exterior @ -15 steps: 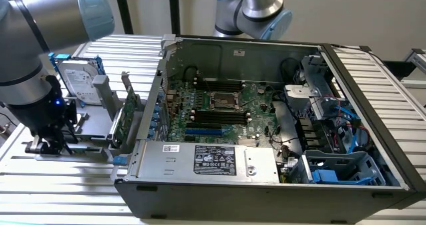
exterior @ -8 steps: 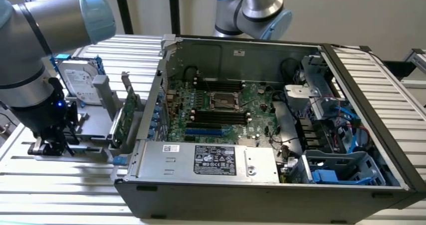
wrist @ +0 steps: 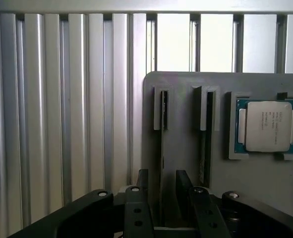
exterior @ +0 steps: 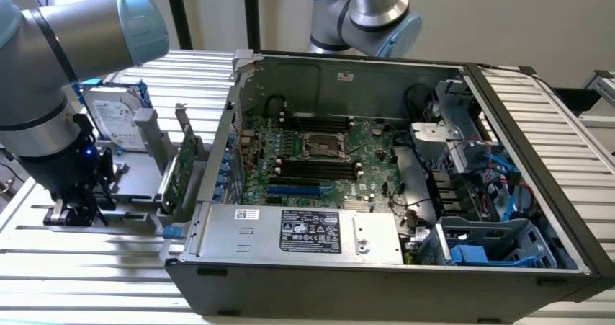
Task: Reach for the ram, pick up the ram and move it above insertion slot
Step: 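Pick up the ram and move it above insertion slot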
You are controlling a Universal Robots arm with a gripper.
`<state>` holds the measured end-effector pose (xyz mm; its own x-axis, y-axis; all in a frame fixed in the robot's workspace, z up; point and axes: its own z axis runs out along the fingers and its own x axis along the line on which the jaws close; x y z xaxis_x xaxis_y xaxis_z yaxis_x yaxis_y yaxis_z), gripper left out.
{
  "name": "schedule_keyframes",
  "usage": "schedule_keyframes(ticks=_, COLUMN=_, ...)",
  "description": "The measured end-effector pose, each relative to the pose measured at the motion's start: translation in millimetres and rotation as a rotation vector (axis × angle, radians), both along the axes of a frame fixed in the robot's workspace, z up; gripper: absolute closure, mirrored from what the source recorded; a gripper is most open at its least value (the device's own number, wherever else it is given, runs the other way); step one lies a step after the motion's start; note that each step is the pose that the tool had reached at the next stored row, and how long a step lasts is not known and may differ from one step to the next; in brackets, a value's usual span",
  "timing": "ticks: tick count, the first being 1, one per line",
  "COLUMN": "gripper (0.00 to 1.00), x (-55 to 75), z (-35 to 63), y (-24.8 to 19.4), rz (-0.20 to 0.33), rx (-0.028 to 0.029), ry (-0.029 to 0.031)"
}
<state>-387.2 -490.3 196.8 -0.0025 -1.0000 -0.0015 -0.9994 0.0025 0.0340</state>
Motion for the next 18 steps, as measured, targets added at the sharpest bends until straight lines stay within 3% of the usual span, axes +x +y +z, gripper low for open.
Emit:
schedule_keyframes(ticks=5, gripper=0.66, x=0.3, z=-0.8, y=0.0, rz=0.008, rx=0.0, ry=-0.0001)
schedule_keyframes(ticks=9, gripper=0.84, x=0.3, z=-0.9, y=0.0, rz=0.008, rx=0.0, ry=-0.0001)
schedule_keyframes(ticks=18, gripper=0.87, x=0.3, z=-0.9, y=0.0, rz=0.008, rx=0.0, ry=-0.0001)
